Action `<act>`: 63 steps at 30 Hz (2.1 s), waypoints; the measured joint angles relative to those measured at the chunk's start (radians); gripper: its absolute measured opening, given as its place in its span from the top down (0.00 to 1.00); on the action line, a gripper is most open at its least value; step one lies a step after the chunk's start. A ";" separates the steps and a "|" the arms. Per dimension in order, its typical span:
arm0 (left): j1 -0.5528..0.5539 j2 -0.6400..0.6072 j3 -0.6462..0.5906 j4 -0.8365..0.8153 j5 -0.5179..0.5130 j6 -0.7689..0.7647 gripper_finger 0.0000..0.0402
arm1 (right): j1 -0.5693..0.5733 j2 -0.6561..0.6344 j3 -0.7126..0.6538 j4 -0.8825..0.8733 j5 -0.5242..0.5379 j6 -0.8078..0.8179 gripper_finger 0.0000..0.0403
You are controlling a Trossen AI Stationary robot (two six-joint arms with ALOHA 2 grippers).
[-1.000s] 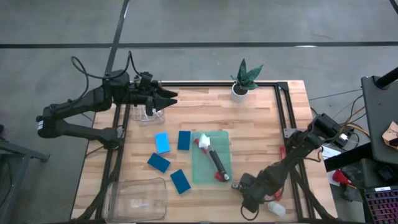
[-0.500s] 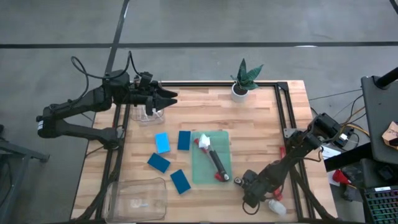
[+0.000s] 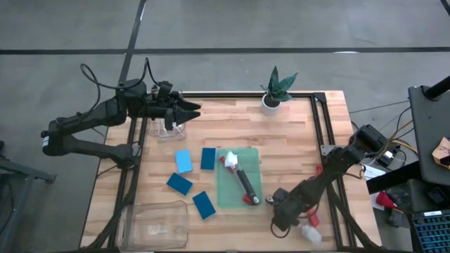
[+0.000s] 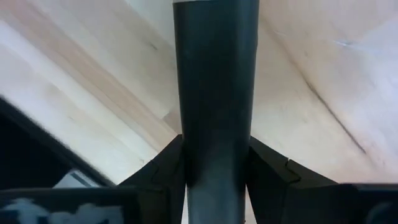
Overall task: Pick & Place Kitchen Sink Supplies
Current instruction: Put the black dish brush into the green bin
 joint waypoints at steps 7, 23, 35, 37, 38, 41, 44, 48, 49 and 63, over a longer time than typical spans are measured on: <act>0.000 0.000 0.000 0.000 0.000 0.003 0.35 | -0.036 -0.136 0.010 -0.130 -0.005 -0.028 0.68; 0.000 0.000 0.000 -0.005 0.003 -0.001 0.35 | -0.436 -0.373 0.150 -0.135 0.151 -0.128 0.68; 0.000 0.000 0.000 -0.025 0.003 -0.007 0.35 | -0.641 -0.041 0.500 -0.141 0.124 -0.366 0.67; 0.000 0.000 0.000 -0.025 0.003 -0.007 0.35 | -0.644 0.021 0.547 -0.156 0.104 -0.392 0.67; 0.000 0.000 0.000 -0.025 0.003 -0.007 0.35 | -0.646 0.047 0.566 -0.165 0.088 -0.403 0.67; 0.000 0.000 0.000 -0.026 0.003 -0.007 0.35 | -0.646 0.122 0.596 -0.195 0.021 -0.406 0.67; 0.000 0.000 0.000 -0.027 0.003 -0.007 0.35 | -0.641 0.168 0.599 -0.204 -0.026 -0.407 0.67; 0.000 0.000 0.000 -0.033 0.003 -0.007 0.35 | -0.638 0.209 0.599 -0.203 -0.032 -0.428 0.67; 0.000 0.000 0.000 -0.032 0.003 -0.007 0.35 | -0.638 0.218 0.598 -0.203 -0.031 -0.435 0.67; 0.000 0.000 0.000 -0.039 0.003 -0.006 0.35 | -0.636 0.330 0.596 -0.232 -0.076 -0.470 0.61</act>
